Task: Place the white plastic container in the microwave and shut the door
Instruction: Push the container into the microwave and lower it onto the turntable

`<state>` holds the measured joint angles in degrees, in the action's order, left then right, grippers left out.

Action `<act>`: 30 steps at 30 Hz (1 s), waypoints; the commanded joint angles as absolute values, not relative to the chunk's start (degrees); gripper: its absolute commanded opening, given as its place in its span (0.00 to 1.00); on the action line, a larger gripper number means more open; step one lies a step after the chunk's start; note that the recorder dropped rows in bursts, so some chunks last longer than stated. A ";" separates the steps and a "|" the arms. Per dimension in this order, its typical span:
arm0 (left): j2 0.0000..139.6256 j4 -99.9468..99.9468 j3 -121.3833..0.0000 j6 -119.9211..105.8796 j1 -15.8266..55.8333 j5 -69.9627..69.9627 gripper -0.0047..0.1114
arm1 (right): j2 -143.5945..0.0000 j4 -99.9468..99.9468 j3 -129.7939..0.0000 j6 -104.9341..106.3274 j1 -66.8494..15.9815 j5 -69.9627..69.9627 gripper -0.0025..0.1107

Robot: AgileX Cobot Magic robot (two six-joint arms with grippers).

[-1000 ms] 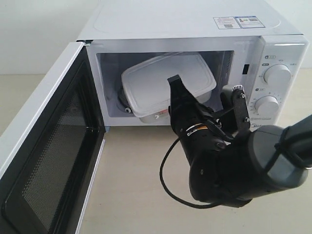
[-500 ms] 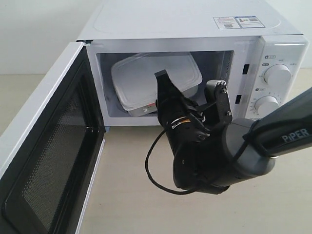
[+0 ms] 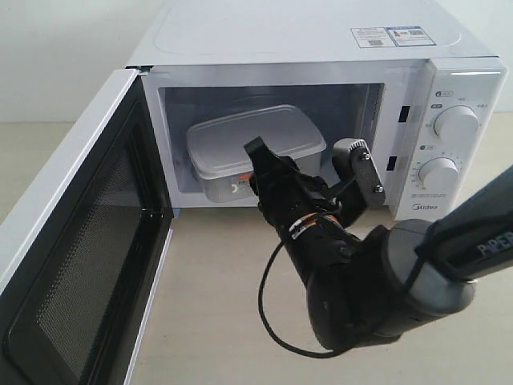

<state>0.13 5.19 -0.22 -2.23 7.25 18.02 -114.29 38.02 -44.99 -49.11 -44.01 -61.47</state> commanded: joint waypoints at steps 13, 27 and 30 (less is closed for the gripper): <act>0.00 5.12 0.00 -1.74 7.07 17.95 0.07 | -110.07 22.36 -38.86 11.08 -43.99 -57.70 0.13; 0.00 5.12 0.00 -1.74 7.07 17.95 0.07 | -119.70 36.86 -53.31 23.45 -43.78 -55.40 0.02; 0.00 5.12 0.00 -1.74 7.07 17.95 0.07 | -121.58 37.97 -56.08 24.53 -43.67 -55.40 0.02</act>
<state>0.13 5.19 -0.22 -2.23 7.25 18.02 -120.22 36.22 -53.64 22.71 -44.01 -54.75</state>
